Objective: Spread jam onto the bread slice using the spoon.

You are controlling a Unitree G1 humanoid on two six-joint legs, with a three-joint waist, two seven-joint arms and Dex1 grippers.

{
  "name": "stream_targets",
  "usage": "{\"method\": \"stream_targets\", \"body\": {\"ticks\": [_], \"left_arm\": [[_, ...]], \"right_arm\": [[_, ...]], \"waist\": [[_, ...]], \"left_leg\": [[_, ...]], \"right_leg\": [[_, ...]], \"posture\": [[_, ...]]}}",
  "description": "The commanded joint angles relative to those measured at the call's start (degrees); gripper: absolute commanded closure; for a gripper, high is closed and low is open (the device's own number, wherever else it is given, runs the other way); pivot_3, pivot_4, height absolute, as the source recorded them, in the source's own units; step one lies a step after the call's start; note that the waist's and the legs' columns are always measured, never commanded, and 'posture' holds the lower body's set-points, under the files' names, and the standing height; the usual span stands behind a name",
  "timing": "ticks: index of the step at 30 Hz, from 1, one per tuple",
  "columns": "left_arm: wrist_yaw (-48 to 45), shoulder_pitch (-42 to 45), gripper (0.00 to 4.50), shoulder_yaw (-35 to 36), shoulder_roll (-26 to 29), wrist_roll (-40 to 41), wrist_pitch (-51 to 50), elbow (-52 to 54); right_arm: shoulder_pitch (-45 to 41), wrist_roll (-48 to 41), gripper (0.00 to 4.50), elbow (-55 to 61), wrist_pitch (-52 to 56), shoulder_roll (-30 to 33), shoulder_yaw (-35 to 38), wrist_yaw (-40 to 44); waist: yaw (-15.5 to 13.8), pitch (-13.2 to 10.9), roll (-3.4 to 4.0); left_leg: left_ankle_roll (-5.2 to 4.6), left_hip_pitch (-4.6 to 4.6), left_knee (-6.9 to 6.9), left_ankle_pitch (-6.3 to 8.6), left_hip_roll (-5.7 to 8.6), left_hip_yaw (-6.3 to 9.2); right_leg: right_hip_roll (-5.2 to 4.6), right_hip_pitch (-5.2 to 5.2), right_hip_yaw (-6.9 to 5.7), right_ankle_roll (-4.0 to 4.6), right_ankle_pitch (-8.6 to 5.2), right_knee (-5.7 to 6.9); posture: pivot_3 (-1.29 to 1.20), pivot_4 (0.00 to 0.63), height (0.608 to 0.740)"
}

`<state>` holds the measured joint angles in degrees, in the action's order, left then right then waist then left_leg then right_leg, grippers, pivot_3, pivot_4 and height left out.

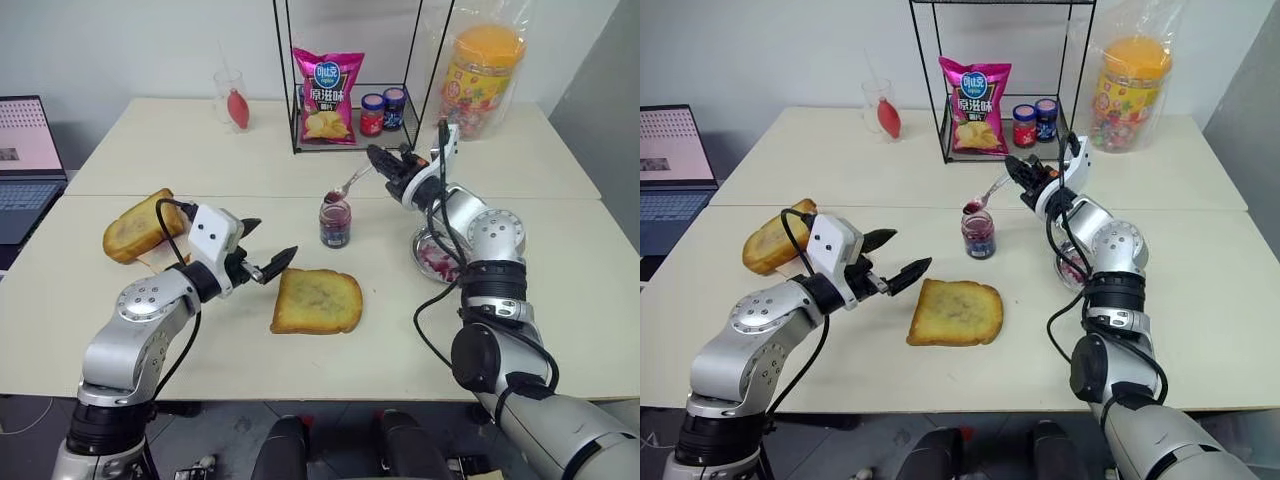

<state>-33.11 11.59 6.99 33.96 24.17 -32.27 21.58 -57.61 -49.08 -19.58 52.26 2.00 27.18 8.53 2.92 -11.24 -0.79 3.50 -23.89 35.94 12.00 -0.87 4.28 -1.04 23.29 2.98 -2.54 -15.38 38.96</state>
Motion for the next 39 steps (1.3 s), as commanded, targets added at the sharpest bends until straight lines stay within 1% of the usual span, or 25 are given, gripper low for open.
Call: {"method": "stream_targets", "body": {"ticks": [1,4,7,12,14,16,19,21,24,29,33,36,39], "left_arm": [[-2.65,-4.70,0.00,4.38,2.31,2.35,0.57,4.52],[-4.56,-9.43,0.00,7.05,3.52,3.86,1.16,6.74],[-7.15,-15.55,0.00,8.88,5.14,3.74,2.48,9.06],[-8.93,-24.24,0.00,9.91,6.32,0.15,6.83,10.10],[-9.32,-27.95,0.00,10.37,5.92,-1.30,9.45,10.04],[-9.74,-30.30,0.00,10.50,6.00,-2.87,11.92,9.49],[-9.69,-31.28,0.00,10.51,6.01,-3.93,13.93,8.65],[-9.67,-31.17,0.00,10.42,5.91,-4.07,14.48,8.34],[-9.74,-30.69,0.00,9.64,5.92,-4.47,14.91,8.30],[-9.51,-28.21,0.00,7.05,5.77,-4.95,14.31,8.91],[-9.74,-24.95,0.00,5.31,5.91,-4.80,13.63,8.63],[-9.82,-23.37,0.00,4.48,5.91,-4.85,13.23,8.33],[-10.19,-22.60,0.00,3.82,6.05,-4.88,13.09,8.44]], "right_arm": [[0.45,-6.76,4.46,11.12,5.35,-0.41,-0.06,-3.20],[3.20,-9.45,4.46,17.17,8.63,-1.08,-1.77,-5.18],[8.52,-9.24,4.46,24.69,11.43,-1.06,-8.02,-3.91],[14.97,-6.38,4.46,29.83,9.62,-1.04,-16.45,-0.73],[17.65,-4.42,4.46,31.01,7.86,-2.01,-20.43,0.46],[19.86,-1.59,4.46,31.46,5.72,-2.38,-24.75,2.13],[22.72,4.12,4.46,29.78,0.94,-2.51,-30.97,4.95],[23.83,7.54,4.46,28.32,-2.16,-2.08,-33.85,6.80],[24.72,10.67,4.46,26.87,-5.06,-1.59,-35.28,8.25],[27.14,16.21,4.46,26.03,-8.89,1.87,-36.25,10.10],[29.65,17.86,4.46,29.39,-9.66,5.82,-35.49,11.19],[30.51,18.95,4.46,31.57,-10.51,7.46,-34.48,10.47],[31.02,17.99,4.46,34.46,-9.37,8.83,-32.09,9.50]], "waist": [[0.12,0.00,0.00],[0.32,0.00,0.00],[0.37,0.00,0.00],[0.43,0.00,0.01],[0.43,0.00,0.00],[0.42,0.01,-0.01],[0.31,0.01,-0.02],[0.26,0.02,-0.02],[0.26,0.03,-0.04],[0.14,0.07,-0.12],[-0.08,0.08,-0.14],[-0.22,0.10,-0.16],[-0.25,0.10,-0.16]], "left_leg": [[0.00,0.00,0.00,0.00,0.00,0.01],[-0.01,0.00,-0.07,0.01,-0.02,0.03],[-0.01,0.01,-0.07,0.01,-0.06,0.08],[-0.01,0.03,-0.05,0.00,-0.09,0.07],[-0.01,0.04,-0.04,0.00,-0.12,0.06],[0.00,0.06,-0.05,0.00,-0.15,0.06],[0.00,0.05,-0.06,0.00,-0.21,0.08],[0.00,0.06,-0.06,0.00,-0.22,0.10],[0.00,0.05,-0.05,0.00,-0.22,0.09],[0.01,0.05,-0.05,0.00,-0.22,0.10],[0.01,0.05,-0.05,0.00,-0.20,0.10],[0.01,0.07,-0.02,0.00,-0.17,0.12],[0.01,0.07,-0.01,0.00,-0.17,0.12]], "right_leg": [[0.00,0.00,-0.01,0.01,-0.01,0.00],[-0.01,0.00,-0.02,0.05,-0.04,-0.01],[0.00,0.00,-0.09,0.10,-0.07,-0.01],[0.02,0.01,-0.09,0.22,-0.17,-0.01],[0.02,0.01,-0.11,0.05,-0.35,-0.01],[0.02,0.01,-0.16,0.09,-0.38,-0.01],[0.04,0.01,-0.25,0.12,-0.41,-0.01],[0.04,0.01,-0.28,0.13,-0.42,-0.01],[0.05,0.01,-0.26,0.11,-0.41,-0.02],[0.05,0.00,-0.29,0.10,-0.41,-0.03],[0.05,-0.02,-0.28,0.08,-0.41,-0.02],[0.03,-0.05,-0.26,0.06,-0.40,-0.03],[0.04,-0.05,-0.27,0.05,-0.39,-0.03]], "posture": [[0.00,0.150,0.740],[0.00,0.150,0.740],[0.00,0.150,0.740],[0.00,0.150,0.740],[0.00,0.150,0.740],[0.00,0.150,0.740],[0.00,0.150,0.740],[0.00,0.150,0.740],[0.00,0.150,0.740],[0.00,0.150,0.740],[0.00,0.150,0.740],[0.00,0.150,0.740],[0.00,0.150,0.740]]}}
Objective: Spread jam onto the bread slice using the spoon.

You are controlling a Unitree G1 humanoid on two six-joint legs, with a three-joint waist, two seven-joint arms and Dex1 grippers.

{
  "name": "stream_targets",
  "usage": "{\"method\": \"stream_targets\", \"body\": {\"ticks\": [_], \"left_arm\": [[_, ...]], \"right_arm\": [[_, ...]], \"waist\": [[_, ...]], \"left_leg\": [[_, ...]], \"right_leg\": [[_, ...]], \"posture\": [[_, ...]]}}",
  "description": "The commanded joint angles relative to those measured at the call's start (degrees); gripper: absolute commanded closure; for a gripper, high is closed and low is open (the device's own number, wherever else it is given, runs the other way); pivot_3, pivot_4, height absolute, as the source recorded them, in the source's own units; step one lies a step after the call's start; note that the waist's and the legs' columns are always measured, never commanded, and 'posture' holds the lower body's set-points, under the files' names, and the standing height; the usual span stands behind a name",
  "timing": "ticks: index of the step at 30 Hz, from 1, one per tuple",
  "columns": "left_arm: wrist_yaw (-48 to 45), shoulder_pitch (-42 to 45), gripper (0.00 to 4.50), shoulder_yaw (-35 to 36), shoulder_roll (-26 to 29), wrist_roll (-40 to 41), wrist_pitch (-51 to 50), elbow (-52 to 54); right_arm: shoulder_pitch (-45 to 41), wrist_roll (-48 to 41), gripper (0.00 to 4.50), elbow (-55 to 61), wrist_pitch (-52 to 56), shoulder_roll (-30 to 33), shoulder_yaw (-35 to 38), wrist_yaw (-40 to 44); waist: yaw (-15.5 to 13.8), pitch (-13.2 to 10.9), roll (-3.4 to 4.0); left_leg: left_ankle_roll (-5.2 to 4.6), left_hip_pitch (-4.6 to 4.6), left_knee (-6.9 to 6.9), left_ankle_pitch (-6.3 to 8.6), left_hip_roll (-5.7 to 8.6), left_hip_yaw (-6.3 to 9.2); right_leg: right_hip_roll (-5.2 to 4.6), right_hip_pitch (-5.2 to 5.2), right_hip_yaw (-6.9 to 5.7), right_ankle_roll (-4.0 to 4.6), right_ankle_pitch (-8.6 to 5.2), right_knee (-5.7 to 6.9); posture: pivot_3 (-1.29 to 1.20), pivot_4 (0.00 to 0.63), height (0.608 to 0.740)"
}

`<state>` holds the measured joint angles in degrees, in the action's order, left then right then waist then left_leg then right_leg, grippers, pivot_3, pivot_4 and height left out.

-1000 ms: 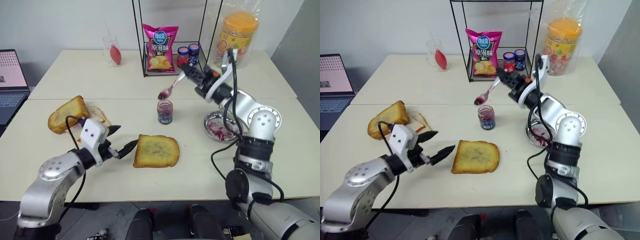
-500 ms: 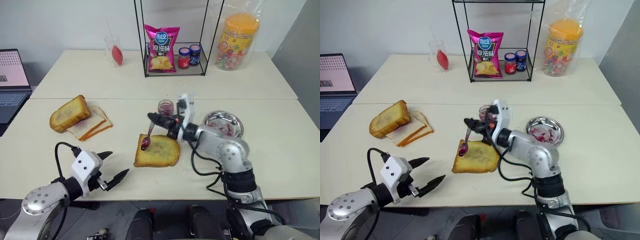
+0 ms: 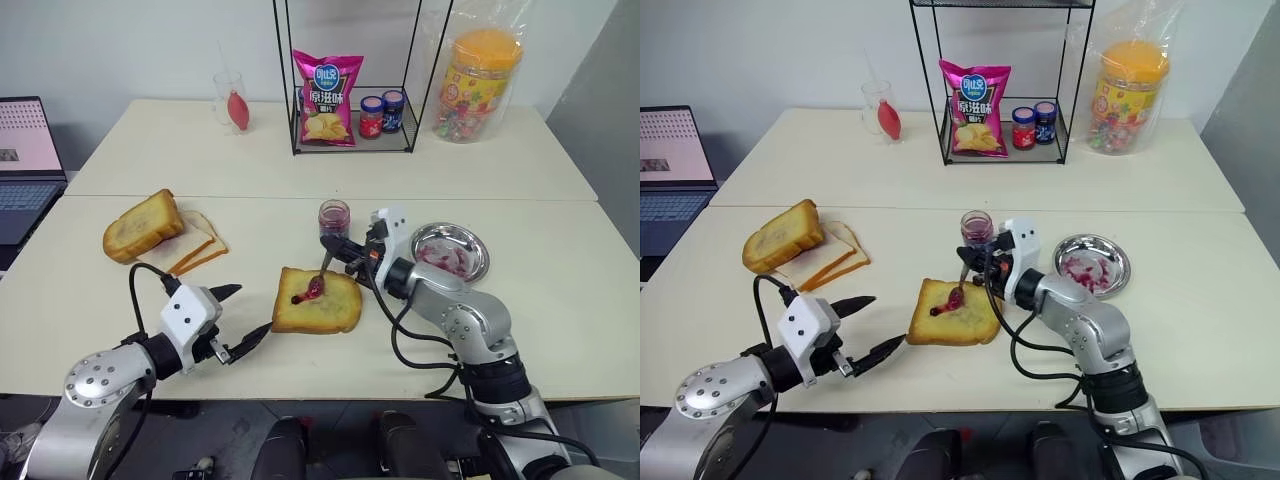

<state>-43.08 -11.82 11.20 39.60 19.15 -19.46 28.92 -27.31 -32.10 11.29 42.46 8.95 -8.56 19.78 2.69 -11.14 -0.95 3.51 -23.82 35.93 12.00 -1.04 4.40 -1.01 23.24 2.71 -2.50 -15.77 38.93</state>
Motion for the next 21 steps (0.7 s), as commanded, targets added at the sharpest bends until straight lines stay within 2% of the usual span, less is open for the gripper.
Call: {"method": "stream_targets", "body": {"ticks": [1,9,14,21], "left_arm": [[-0.44,0.89,0.00,-0.55,0.51,0.05,0.37,1.09],[-0.68,0.14,0.00,0.83,0.25,1.10,0.23,0.95],[-0.69,-0.56,0.00,2.43,0.33,2.14,0.01,0.59],[-1.01,-1.84,0.00,5.96,0.58,4.38,-1.31,0.72]], "right_arm": [[0.85,0.43,4.46,4.53,1.11,2.10,4.40,-2.05],[1.69,-16.67,4.46,11.34,14.35,-3.66,13.03,-7.19],[1.21,-18.59,4.46,10.06,15.66,-8.09,12.41,-10.47],[0.70,-15.81,4.46,1.56,12.90,-16.28,8.61,-11.75]], "waist": [[-0.05,0.00,0.00],[0.14,0.00,0.00],[0.47,0.00,0.00],[0.59,-0.01,0.01]], "left_leg": [[0.00,0.00,0.00,0.00,0.00,0.00],[0.00,0.00,-0.04,0.00,-0.12,0.00],[0.00,0.01,-0.05,0.01,-0.51,0.01],[0.00,0.06,-0.08,0.01,-0.69,0.08]], "right_leg": [[0.00,0.00,0.00,0.00,0.00,0.01],[0.09,0.01,-0.01,0.03,-0.01,0.01],[0.52,0.04,0.00,0.17,0.02,0.01],[0.77,0.07,0.00,0.36,0.03,0.05]], "posture": [[0.00,0.150,0.740],[0.00,0.150,0.740],[0.00,0.150,0.740],[0.00,0.150,0.740]]}}
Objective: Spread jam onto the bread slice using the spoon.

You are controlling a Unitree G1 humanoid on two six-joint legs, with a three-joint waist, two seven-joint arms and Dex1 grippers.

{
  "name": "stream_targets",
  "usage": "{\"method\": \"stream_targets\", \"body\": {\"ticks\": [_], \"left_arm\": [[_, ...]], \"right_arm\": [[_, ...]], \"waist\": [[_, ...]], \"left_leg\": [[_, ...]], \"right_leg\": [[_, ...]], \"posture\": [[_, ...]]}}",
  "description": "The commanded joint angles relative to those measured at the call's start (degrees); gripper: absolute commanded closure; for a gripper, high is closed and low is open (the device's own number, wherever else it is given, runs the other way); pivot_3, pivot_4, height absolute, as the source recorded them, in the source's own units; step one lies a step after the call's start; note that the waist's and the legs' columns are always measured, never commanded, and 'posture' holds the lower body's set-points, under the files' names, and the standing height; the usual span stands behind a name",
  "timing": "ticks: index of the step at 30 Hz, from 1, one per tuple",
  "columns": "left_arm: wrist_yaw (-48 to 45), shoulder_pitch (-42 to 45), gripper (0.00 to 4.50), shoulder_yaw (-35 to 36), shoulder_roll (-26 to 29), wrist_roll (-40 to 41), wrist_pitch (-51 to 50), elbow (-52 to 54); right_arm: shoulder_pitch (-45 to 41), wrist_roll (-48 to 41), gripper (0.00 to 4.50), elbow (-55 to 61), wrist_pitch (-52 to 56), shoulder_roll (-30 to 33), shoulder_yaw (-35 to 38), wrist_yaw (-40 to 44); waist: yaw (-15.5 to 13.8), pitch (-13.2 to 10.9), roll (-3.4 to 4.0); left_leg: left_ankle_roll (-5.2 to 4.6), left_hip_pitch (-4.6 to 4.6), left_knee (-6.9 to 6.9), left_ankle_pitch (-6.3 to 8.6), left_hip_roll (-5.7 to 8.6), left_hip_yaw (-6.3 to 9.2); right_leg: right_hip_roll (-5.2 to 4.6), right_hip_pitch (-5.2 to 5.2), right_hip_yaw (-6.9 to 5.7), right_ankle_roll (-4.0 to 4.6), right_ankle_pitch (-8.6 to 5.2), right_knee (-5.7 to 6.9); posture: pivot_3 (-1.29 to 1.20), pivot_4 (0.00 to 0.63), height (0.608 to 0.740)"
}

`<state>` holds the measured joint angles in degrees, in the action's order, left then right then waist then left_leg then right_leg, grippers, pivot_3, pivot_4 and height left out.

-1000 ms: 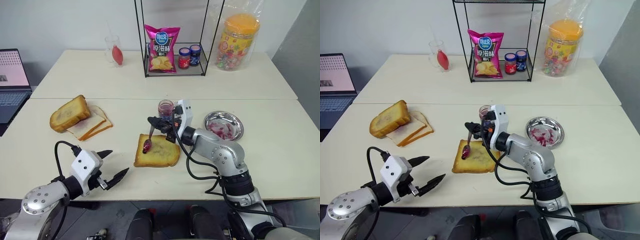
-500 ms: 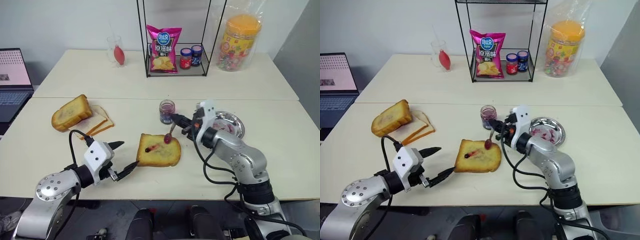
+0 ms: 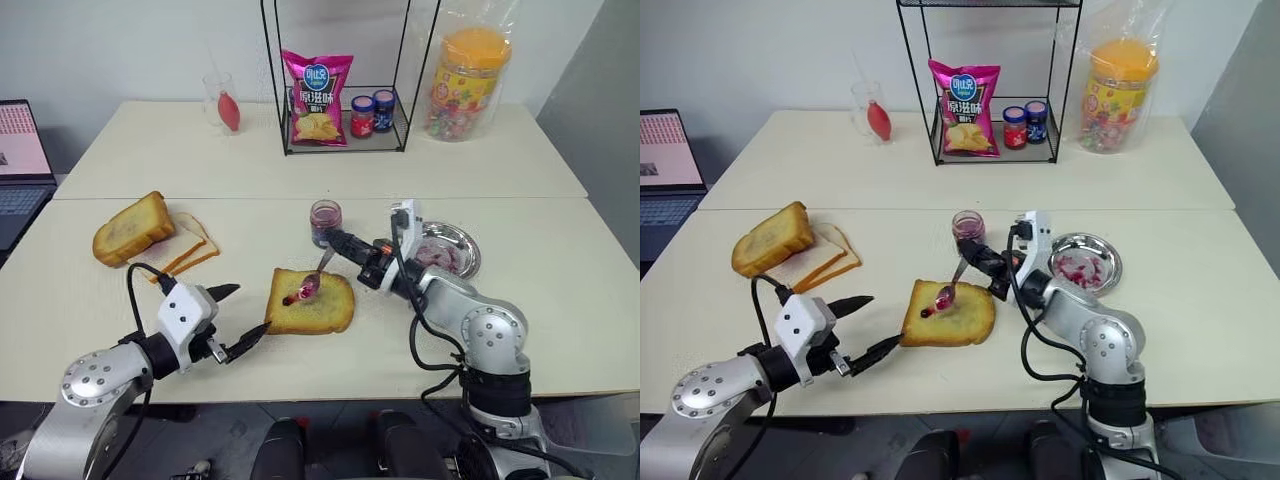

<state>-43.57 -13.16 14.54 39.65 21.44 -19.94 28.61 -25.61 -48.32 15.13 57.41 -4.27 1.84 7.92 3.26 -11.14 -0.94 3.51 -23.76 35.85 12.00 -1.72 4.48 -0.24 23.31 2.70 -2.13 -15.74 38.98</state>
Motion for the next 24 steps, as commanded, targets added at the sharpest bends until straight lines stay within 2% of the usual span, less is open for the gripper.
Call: {"method": "stream_targets", "body": {"ticks": [1,7,12,24], "left_arm": [[-1.04,-1.02,0.00,3.00,0.79,2.86,-1.38,1.45],[-4.90,-4.42,0.00,4.27,3.51,2.57,-0.29,-0.06],[-5.36,-3.46,0.00,3.02,3.61,1.58,1.29,-1.57],[-5.97,-0.29,0.00,-0.87,2.63,0.88,2.93,-2.71]], "right_arm": [[-1.19,0.95,4.46,-3.70,-2.76,-3.87,-2.24,0.28],[-3.48,3.87,4.46,-10.76,-6.85,-6.61,-2.76,0.91],[-2.59,7.69,4.46,-14.14,-9.72,-4.09,-3.84,2.62],[1.02,4.48,4.46,-8.56,-5.37,1.96,5.75,-1.51]], "waist": [[0.02,0.00,-0.01],[-0.05,0.02,-0.04],[-0.05,0.02,-0.04],[-0.37,0.04,-0.06]], "left_leg": [[0.00,-0.01,-0.01,0.00,0.00,0.00],[0.01,-0.02,-0.05,0.01,0.00,-0.01],[0.01,-0.02,-0.05,0.01,0.00,0.00],[0.01,-0.02,-0.04,0.01,0.02,0.01]], "right_leg": [[0.00,0.01,0.00,0.01,0.00,0.00],[0.00,0.04,0.00,0.08,-0.05,-0.02],[0.00,0.05,0.00,0.27,-0.15,-0.01],[-0.01,0.02,-0.01,0.20,-0.11,-0.01]], "posture": [[0.00,0.150,0.740],[0.00,0.150,0.740],[0.00,0.150,0.740],[0.00,0.150,0.740]]}}
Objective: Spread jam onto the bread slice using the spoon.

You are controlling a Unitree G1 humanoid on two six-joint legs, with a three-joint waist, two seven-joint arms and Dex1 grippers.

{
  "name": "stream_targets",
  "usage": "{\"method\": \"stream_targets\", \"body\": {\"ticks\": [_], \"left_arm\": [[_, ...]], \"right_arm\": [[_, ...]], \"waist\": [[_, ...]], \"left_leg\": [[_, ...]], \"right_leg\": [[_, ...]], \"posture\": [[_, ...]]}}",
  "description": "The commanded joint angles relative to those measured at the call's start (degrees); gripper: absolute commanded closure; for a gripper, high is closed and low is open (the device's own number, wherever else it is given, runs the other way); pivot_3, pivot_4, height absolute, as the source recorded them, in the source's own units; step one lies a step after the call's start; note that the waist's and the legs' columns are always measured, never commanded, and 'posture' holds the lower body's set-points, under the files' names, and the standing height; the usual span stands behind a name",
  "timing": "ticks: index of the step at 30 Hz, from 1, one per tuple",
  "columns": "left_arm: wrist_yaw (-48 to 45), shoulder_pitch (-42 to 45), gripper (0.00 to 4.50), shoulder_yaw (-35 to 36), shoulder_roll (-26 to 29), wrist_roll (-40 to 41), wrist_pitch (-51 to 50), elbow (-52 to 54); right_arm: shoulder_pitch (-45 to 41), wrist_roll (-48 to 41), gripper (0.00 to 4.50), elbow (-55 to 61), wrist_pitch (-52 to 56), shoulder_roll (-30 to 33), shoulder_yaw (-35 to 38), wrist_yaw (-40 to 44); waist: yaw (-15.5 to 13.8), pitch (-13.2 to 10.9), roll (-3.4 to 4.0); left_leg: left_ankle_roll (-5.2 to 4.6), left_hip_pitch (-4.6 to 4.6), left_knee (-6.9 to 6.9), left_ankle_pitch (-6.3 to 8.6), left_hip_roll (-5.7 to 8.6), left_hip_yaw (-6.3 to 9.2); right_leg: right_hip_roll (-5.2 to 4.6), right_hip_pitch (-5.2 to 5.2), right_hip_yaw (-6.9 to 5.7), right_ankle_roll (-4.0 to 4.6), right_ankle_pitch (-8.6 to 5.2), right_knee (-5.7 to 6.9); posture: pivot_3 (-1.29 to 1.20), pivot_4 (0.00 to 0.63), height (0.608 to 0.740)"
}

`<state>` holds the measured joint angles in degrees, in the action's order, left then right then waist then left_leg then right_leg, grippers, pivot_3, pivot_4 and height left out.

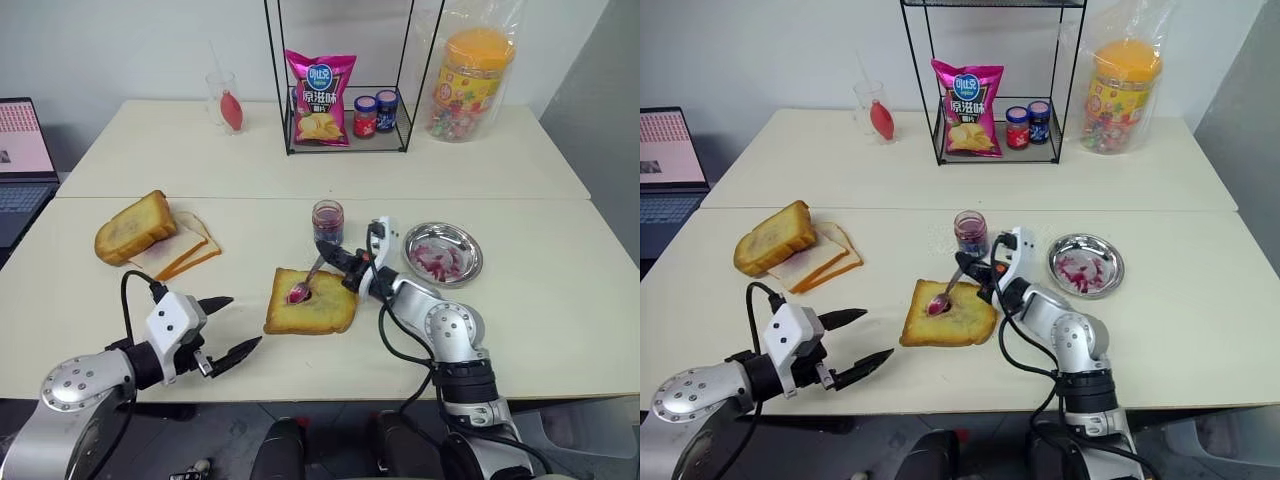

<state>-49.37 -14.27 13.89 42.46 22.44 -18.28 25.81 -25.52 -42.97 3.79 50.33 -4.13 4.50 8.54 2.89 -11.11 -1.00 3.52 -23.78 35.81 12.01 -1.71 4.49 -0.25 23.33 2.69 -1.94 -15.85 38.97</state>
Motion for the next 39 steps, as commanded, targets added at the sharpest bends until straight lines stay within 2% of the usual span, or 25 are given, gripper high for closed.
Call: {"method": "stream_targets", "body": {"ticks": [1,5,11,14,25,39], "left_arm": [[-0.33,0.98,0.00,-0.45,-0.15,-0.19,1.47,-0.12],[-0.21,2.11,0.00,-1.58,-0.12,-0.28,1.17,0.09],[0.45,3.10,0.00,-2.38,-0.03,-0.11,0.50,0.71],[0.51,3.14,0.00,-2.41,-0.03,-0.03,0.43,0.86],[-0.71,2.07,0.00,-2.53,-0.21,-0.87,3.05,-1.22],[-1.41,1.50,0.00,-3.89,-1.02,-2.33,6.33,-3.08]], "right_arm": [[1.02,-1.42,4.46,3.30,2.36,2.27,3.81,-2.46],[1.17,-5.33,4.46,5.89,6.13,3.51,7.08,-4.18],[-0.41,-19.22,4.46,9.42,12.22,-0.72,11.21,-8.80],[-0.81,-22.46,4.46,8.93,11.97,-1.80,12.82,-11.26],[2.15,-20.06,4.46,4.99,9.88,2.83,11.29,-10.01],[0.82,-18.98,4.46,1.95,6.95,-0.81,9.60,-10.42]], "waist": [[0.04,0.00,0.00],[0.06,0.00,0.00],[0.31,-0.01,0.01],[0.42,-0.01,0.02],[0.38,-0.02,0.03],[0.39,-0.02,0.03]], "left_leg": [[0.00,0.00,0.00,0.00,0.00,-0.01],[0.00,0.01,0.00,0.00,0.00,-0.01],[0.00,-0.01,-0.02,0.00,-0.02,-0.01],[-0.01,0.00,-0.08,0.00,-0.04,0.00],[-0.01,-0.01,-0.09,0.00,-0.04,-0.01],[-0.01,-0.02,-0.09,0.00,-0.05,-0.01]], "right_leg": [[0.00,0.00,0.02,0.00,0.00,0.00],[0.00,0.00,0.01,0.01,-0.01,0.01],[0.02,0.01,0.01,-0.07,0.04,0.01],[0.05,0.03,0.00,-0.05,0.03,0.01],[0.05,0.04,0.01,-0.01,0.01,-0.01],[0.07,0.06,0.02,-0.03,0.01,0.01]], "posture": [[0.00,0.150,0.740],[0.00,0.150,0.740],[0.00,0.150,0.740],[0.00,0.150,0.740],[0.00,0.150,0.740],[0.00,0.150,0.740]]}}
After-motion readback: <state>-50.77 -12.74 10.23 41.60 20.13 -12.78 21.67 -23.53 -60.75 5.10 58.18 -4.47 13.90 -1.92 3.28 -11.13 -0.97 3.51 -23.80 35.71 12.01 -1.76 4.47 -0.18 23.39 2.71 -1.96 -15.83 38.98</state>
